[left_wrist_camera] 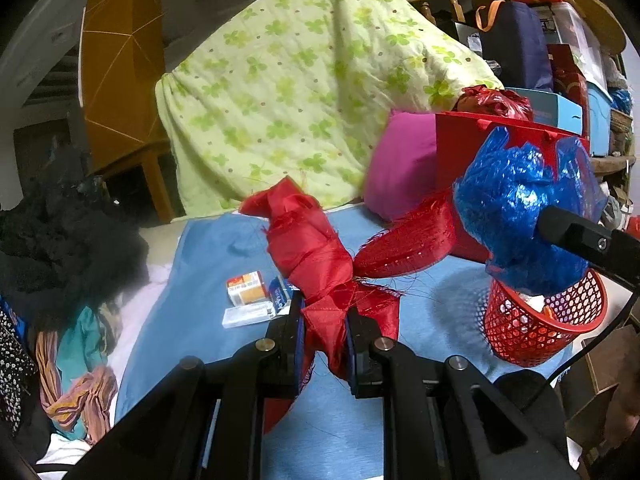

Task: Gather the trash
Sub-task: 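Bring the blue bag and red ribbon above the red mesh basket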

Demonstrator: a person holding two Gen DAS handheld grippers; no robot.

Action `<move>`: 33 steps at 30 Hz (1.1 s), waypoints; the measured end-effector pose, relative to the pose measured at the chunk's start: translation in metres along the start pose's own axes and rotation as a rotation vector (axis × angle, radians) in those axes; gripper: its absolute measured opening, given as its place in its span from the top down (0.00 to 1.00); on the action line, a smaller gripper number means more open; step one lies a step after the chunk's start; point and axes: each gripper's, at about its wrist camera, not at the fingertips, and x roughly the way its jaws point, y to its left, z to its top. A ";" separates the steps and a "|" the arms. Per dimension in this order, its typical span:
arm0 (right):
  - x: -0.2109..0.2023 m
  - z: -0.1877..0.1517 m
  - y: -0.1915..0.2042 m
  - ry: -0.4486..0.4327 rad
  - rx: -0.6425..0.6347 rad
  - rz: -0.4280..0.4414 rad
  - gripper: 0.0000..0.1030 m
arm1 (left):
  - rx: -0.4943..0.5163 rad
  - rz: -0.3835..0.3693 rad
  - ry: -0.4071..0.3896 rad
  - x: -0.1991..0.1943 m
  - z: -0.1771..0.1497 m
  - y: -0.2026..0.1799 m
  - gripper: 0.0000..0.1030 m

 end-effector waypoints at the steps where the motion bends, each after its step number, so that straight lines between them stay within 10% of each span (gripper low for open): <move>1: -0.002 0.000 0.001 -0.003 -0.003 -0.002 0.58 | 0.003 -0.001 -0.001 0.000 0.000 -0.002 0.83; 33: -0.071 0.006 -0.045 -0.109 0.069 -0.119 0.58 | 0.082 -0.070 0.023 0.007 0.008 -0.054 0.83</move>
